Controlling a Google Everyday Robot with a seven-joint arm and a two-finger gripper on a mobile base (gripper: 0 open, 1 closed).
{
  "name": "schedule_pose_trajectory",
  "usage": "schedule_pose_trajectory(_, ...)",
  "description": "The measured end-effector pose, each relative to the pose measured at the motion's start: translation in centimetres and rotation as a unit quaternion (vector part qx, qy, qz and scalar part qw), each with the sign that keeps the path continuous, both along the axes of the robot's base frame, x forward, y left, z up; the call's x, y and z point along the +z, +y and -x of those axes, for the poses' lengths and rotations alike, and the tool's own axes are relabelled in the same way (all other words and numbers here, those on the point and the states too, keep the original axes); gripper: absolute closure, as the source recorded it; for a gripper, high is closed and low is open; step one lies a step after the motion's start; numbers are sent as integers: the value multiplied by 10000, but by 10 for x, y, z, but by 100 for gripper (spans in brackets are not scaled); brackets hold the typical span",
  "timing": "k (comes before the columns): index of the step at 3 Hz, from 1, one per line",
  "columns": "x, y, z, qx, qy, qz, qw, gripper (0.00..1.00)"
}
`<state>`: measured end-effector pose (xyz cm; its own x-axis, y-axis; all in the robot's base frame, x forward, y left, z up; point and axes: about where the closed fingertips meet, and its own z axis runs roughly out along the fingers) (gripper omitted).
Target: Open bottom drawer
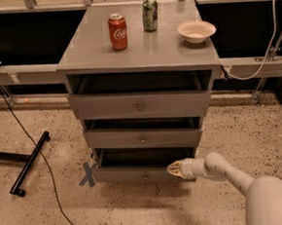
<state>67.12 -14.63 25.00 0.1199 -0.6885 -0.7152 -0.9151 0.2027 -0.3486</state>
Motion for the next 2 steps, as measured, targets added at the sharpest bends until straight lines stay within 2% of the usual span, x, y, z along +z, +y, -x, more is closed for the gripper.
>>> schedule_pose_trajectory(1,-6,3,-14,-45,-176,277,9995,100)
schedule_pose_trajectory(2,-13,6,-27,-74,-250,241,9994,100)
